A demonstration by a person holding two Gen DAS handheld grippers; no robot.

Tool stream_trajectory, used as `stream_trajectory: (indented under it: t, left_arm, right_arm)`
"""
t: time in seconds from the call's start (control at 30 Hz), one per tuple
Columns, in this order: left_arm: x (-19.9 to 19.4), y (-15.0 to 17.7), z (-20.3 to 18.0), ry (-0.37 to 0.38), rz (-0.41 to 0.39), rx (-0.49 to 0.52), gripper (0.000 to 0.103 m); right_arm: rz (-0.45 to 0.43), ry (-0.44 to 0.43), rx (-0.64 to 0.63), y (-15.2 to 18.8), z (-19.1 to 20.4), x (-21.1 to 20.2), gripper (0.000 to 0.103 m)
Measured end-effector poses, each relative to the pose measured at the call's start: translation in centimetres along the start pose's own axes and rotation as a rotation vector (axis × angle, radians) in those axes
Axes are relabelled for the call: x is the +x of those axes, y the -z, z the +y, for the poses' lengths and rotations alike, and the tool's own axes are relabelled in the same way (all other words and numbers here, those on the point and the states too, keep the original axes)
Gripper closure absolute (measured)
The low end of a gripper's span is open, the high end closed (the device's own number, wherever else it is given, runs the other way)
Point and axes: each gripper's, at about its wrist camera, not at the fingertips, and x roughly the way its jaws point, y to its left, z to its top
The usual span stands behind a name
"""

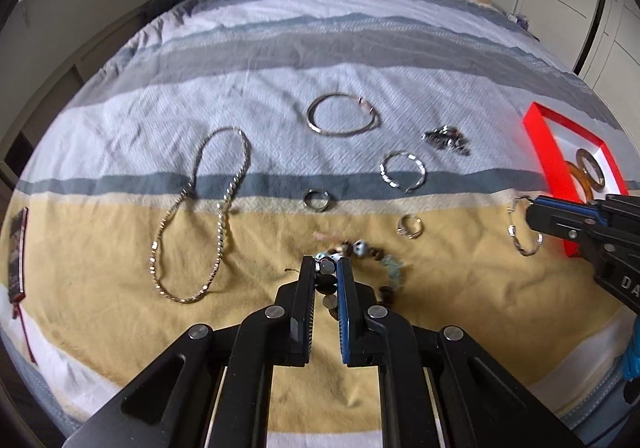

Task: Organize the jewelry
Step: 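Grasp the beaded bracelet with the left tool while the right tool grasps a twisted silver bracelet, then lower both bracelets into the red box and open both tools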

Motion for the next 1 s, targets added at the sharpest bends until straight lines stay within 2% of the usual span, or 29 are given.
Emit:
stream_trajectory:
  t: [0.53, 0.73, 1.0]
  left_arm:
    - [-10.0, -0.2, -4.6, -0.02, -0.145, 0.068, 0.093]
    - [-12.6, -0.7, -8.3, 0.024, -0.186, 0.124, 0.093]
    - [-14.6, -3.5, -14.5, 0.116, -0.243, 0.217, 0.093]
  right_arm:
    - [-0.153, 0.048, 0.054, 3.7, -1.2, -11.4, 0.099]
    - [-0.186, 0.076, 0.1, 5.8, -2.8, -14.1, 0.099]
    - [-0.208, 0.14, 0.183, 7.8, -7.8, -16.6, 0.099]
